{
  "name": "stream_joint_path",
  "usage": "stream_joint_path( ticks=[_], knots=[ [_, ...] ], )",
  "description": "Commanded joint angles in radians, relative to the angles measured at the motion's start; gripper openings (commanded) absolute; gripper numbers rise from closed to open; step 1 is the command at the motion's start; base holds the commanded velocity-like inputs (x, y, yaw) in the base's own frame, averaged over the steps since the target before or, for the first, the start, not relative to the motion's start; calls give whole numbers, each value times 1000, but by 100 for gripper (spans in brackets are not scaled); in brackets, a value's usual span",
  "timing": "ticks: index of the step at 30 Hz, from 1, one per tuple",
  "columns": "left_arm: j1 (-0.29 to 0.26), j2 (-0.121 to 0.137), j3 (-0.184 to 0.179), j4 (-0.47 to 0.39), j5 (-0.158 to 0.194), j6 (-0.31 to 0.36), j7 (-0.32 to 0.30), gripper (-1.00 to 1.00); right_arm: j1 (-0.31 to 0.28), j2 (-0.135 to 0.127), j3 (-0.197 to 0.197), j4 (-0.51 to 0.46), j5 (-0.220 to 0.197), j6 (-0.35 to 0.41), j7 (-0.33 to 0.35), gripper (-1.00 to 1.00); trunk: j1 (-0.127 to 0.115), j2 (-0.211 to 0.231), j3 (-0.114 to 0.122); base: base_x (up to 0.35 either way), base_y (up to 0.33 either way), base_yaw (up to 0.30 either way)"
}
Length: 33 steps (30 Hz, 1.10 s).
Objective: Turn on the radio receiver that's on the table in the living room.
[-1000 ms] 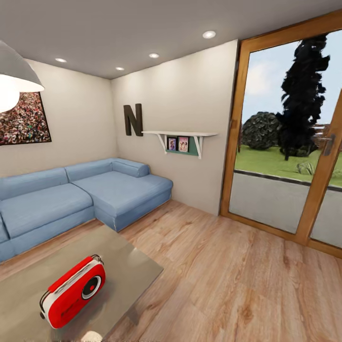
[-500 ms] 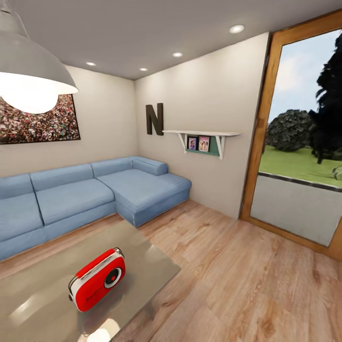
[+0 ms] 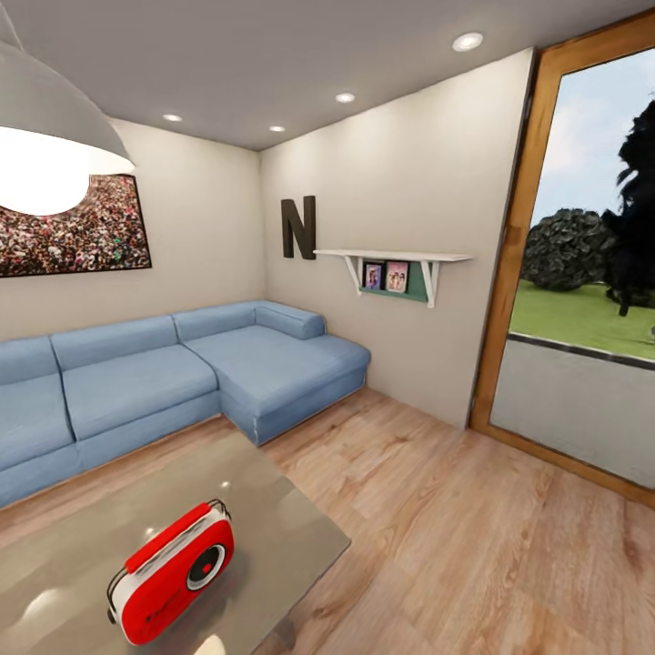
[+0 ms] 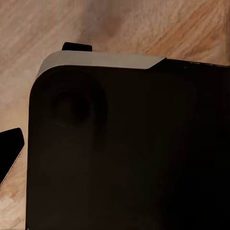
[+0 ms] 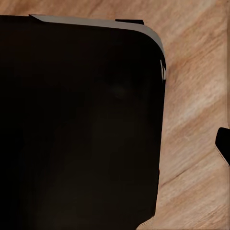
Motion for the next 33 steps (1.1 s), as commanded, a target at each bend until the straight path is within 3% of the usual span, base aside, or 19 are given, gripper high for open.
stream_joint_path(
  ticks=[1,15,33],
  knots=[
    [0,0,0,0,0,0,0,100,0,0,0,0,0,0,0,100,0,0,0,322,0,0],
    [1,0,0,-1,0,-3,0,100,0,0,0,0,-1,0,0,100,0,0,0,302,0,3],
    [0,-1,2,0,0,-3,0,100,0,0,0,0,-3,-3,0,100,0,0,0,18,0,243]
  ],
)
